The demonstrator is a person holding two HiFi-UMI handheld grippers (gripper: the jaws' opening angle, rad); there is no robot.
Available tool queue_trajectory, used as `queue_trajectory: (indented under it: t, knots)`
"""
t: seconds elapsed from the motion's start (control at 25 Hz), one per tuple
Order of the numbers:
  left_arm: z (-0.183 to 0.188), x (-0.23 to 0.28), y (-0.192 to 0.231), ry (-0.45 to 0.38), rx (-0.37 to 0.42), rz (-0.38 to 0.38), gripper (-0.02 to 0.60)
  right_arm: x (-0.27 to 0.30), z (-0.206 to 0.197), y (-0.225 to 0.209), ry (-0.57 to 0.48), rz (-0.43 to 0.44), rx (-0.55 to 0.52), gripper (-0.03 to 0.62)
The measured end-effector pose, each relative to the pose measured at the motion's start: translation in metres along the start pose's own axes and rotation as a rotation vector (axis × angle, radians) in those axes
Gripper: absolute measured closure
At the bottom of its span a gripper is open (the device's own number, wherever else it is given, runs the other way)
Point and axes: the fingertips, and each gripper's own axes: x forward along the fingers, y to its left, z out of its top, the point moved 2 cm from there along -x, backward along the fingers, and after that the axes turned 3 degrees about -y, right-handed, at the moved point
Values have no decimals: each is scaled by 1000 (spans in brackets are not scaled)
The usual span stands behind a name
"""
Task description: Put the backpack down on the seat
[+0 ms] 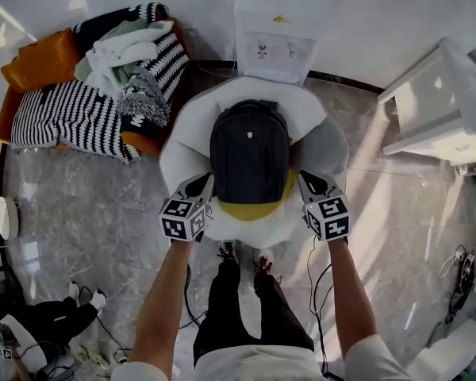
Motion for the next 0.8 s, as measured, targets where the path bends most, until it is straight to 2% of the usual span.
queue_trajectory:
  t: [0.28, 0.8]
  knots:
    - [20, -19, -22, 28, 43, -20, 581, -21, 24, 15, -21, 10, -28, 589]
    - [91, -69, -54, -82, 85, -16, 581, -72, 92, 30, -121, 5, -89, 589]
